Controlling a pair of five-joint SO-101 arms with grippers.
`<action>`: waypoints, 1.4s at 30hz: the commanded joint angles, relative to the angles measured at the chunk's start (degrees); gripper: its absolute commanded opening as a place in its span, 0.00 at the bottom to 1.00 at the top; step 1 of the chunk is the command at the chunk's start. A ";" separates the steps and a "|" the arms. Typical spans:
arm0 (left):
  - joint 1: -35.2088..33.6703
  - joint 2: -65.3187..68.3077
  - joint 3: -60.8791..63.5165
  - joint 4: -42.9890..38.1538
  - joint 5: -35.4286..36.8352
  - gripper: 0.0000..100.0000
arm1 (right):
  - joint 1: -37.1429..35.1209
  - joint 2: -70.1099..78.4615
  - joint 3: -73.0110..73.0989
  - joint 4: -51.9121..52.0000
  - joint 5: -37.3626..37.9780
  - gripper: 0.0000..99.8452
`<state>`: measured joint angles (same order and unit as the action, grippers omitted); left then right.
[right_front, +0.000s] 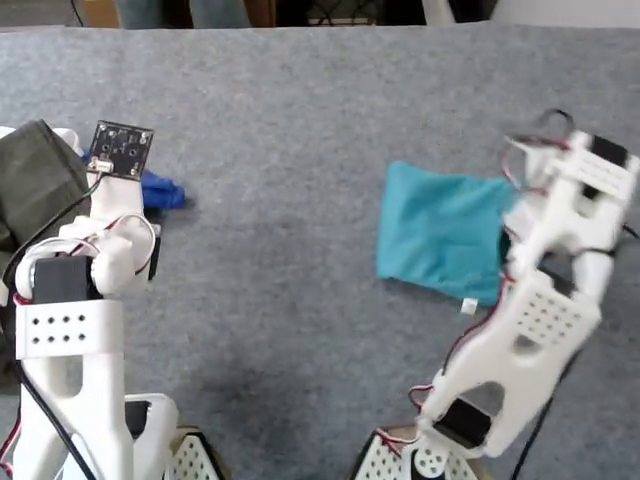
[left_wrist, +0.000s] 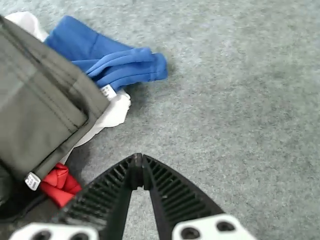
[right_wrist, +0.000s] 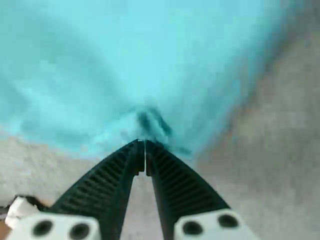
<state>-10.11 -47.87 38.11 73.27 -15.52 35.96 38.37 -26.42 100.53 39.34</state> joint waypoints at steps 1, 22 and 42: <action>-0.57 -0.44 -2.86 0.09 -0.53 0.03 | 8.88 -9.45 3.12 0.35 2.81 0.01; 33.36 28.04 -3.47 -48.62 18.73 0.03 | -0.26 -12.44 17.89 -11.60 -5.80 0.01; 45.49 78.95 -78.64 -24.70 29.71 0.03 | 1.05 -20.79 8.84 -6.24 -5.89 0.02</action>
<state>34.55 29.76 -35.12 46.73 13.76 37.36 22.64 -12.62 92.53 33.71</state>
